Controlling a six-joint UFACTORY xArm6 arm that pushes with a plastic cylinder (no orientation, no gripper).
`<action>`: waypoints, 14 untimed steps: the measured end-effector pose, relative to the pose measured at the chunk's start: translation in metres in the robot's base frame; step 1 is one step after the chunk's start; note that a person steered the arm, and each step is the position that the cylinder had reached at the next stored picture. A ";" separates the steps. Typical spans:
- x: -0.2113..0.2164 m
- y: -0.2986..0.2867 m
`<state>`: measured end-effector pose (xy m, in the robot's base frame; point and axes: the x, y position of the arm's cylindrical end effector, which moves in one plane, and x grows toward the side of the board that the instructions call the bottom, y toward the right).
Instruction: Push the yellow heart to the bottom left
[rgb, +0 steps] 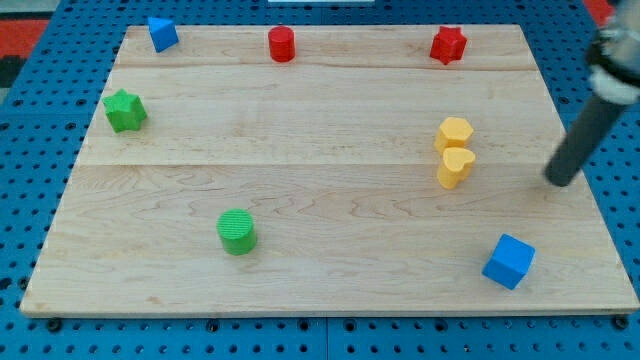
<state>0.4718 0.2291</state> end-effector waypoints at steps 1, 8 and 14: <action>-0.006 -0.105; -0.197 -0.237; 0.001 -0.310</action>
<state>0.4731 -0.0813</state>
